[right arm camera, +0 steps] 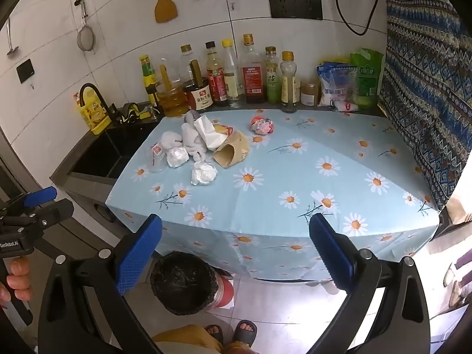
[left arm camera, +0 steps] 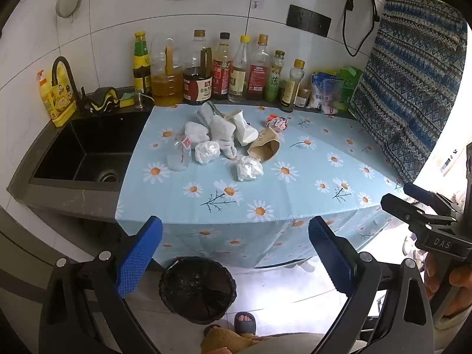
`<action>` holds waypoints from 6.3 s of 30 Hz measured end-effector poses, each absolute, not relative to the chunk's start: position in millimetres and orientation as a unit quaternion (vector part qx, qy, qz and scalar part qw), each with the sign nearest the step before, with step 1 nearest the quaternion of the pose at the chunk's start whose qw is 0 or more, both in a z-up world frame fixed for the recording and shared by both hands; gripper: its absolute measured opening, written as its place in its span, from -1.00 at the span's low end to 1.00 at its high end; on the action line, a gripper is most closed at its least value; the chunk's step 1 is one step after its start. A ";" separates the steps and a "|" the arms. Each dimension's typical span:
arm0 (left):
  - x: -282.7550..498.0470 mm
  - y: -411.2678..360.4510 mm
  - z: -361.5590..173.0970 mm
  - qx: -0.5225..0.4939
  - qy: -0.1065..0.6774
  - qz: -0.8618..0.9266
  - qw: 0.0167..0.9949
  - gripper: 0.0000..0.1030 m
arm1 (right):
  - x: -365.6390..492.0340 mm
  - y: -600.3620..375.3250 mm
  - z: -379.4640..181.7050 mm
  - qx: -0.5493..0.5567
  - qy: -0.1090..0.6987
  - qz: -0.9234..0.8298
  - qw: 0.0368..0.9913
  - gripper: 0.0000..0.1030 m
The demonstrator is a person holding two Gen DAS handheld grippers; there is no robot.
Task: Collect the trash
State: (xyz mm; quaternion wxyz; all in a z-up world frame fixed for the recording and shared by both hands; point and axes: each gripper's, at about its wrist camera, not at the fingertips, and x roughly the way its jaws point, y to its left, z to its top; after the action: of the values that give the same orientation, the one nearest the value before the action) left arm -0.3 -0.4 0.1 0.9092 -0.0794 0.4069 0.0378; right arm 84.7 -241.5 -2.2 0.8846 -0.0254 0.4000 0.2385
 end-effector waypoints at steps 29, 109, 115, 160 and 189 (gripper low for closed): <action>-4.2 -2.7 -2.2 -0.088 0.409 0.036 0.907 0.87 | 81.2 -246.2 -1.3 -0.008 0.409 0.251 0.877 0.92; 198.2 13.8 -109.8 -0.140 0.542 0.019 0.828 0.84 | 381.7 -208.7 -87.4 0.007 0.495 0.314 0.811 0.85; 225.1 7.7 -128.0 -0.143 0.558 0.047 0.816 0.84 | 426.4 -191.4 -108.9 -0.007 0.508 0.350 0.787 0.85; 247.7 5.7 -153.6 -0.143 0.569 0.045 0.809 0.02 | 455.6 -155.0 -150.6 -0.073 0.535 0.353 0.764 -0.12; 104.9 81.6 -115.5 -0.086 0.500 -0.103 0.856 0.02 | 206.5 -155.5 -89.5 0.015 0.510 0.221 0.831 -0.12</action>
State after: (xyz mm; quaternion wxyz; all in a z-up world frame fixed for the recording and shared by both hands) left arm 104.9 81.6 -115.5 0.8558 -0.0860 0.4997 -0.1026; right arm 206.5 -155.5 -89.5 0.8310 0.0146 0.5103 0.2207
